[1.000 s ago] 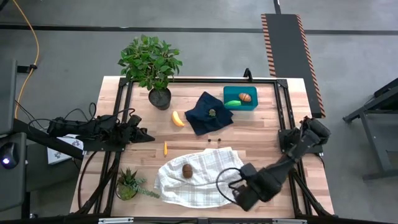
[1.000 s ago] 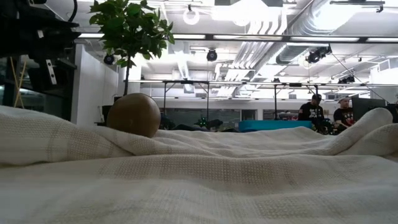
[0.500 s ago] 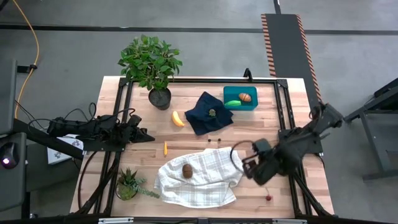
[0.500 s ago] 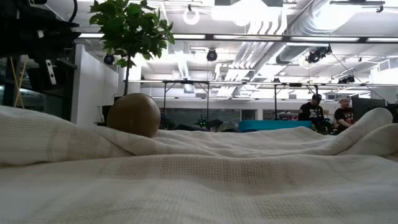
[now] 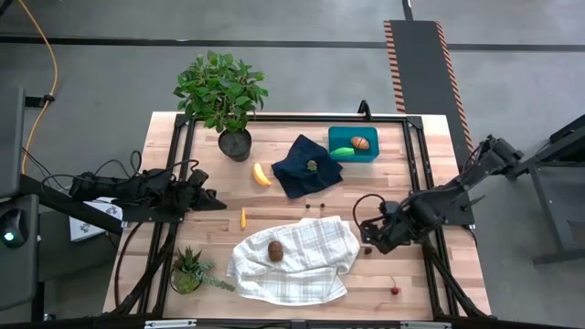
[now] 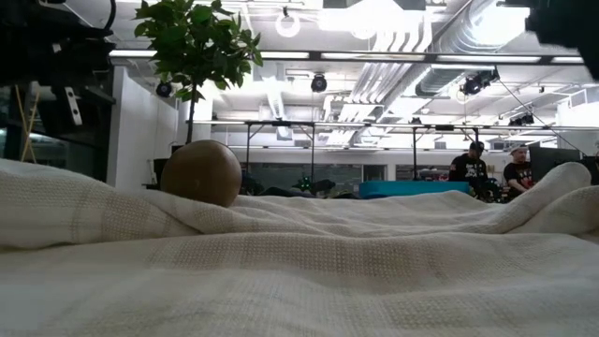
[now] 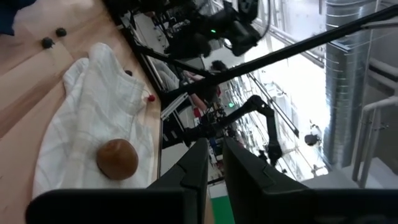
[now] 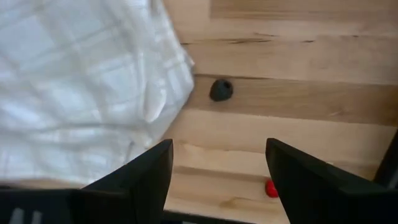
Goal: Pick and placing Produce into tupperware
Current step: Put the blackberry into the blue bin
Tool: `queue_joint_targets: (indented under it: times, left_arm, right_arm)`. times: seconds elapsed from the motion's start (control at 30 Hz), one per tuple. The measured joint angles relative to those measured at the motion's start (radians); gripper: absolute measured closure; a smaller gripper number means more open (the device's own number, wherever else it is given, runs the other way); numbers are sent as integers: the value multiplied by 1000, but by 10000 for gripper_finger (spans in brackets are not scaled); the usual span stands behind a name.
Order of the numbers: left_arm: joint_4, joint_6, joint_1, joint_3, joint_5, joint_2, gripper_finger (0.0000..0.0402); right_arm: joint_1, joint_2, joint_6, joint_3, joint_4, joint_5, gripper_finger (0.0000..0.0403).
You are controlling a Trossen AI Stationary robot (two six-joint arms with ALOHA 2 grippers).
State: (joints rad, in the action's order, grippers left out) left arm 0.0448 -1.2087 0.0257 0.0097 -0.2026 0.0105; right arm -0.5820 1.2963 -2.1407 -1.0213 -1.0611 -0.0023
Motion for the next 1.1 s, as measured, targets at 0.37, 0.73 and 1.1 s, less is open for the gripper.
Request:
queue_joint_targets:
  times: [0.37,0.73,1.1]
  left_arm:
    - [7,0,0,0,-45,0,362]
    - [9,16,0,0,-73,0,362]
    - [15,26,0,0,-120,0,362]
  right_arm:
    - [83,94,-84,74,69,-36,155]
    - [108,198,-103,80,156,-67,155]
    - [88,187,-156,143,223,-108,155]
